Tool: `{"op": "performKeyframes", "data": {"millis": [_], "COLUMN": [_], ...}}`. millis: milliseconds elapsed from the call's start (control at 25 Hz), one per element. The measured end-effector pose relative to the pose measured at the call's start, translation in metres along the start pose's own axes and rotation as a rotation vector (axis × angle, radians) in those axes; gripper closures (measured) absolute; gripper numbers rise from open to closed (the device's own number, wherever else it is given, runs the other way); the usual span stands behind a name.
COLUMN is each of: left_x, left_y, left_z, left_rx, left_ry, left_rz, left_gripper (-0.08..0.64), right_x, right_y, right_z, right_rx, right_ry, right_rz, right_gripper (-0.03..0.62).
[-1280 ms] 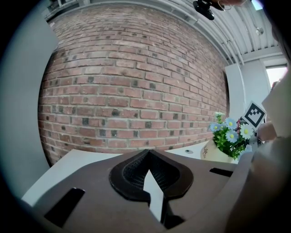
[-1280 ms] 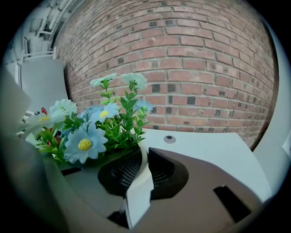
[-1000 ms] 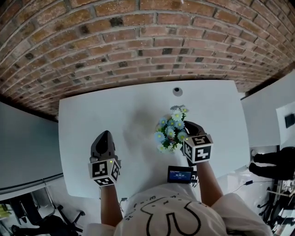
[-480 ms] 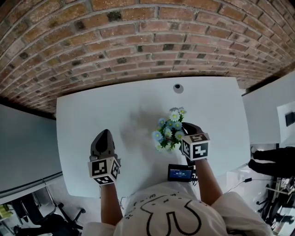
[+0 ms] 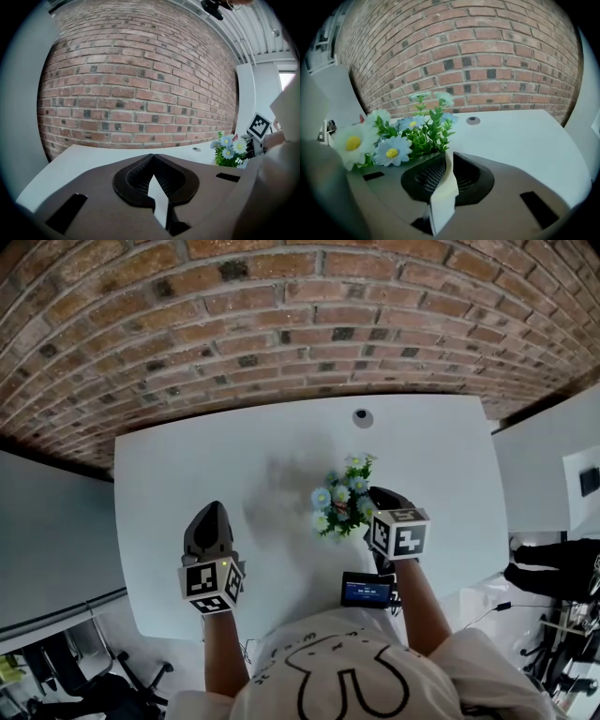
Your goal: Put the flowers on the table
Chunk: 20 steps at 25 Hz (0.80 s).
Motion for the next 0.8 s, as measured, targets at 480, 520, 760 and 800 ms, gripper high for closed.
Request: {"op": "performKeyframes", "data": {"millis": [480, 520, 760, 800], "left_x": [-0.011, -0.013, -0.028, -0.03], "left_y": [-0.003, -0.004, -0.009, -0.01], "left_z": [0.0, 0.0, -0.002, -0.002], "left_rx": [0.003, 0.004, 0.007, 0.008], "left_ry": [-0.003, -0.003, -0.005, -0.005], "left_rz": [-0.026, -0.03, -0.054, -0.06], "left_gripper": [0.549, 0.549, 0.55, 0.549], "right_x": [-0.01, -0.013, -0.03, -0.033], "right_y": [-0.002, -0.003, -0.004, -0.005], "right_z": [0.002, 0.003, 0.005, 0.006], "right_rx": [-0.034, -0.033, -0.036, -0.035], "right_ry": [0.017, 0.014, 0.018, 0.017], "right_rz": [-0.03, -0.033, -0.065, -0.071], "right_gripper": [0.541, 0.541, 0.541, 0.541]}}
Point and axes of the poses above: the fingertips, and each gripper's own axes: x forward along the fingers, z to its left, y out of its underside, the point moved 1 cm from there along -x, backward along the fingers, and after that the axes turned 8 degrees about z, right-handed, at the moved point
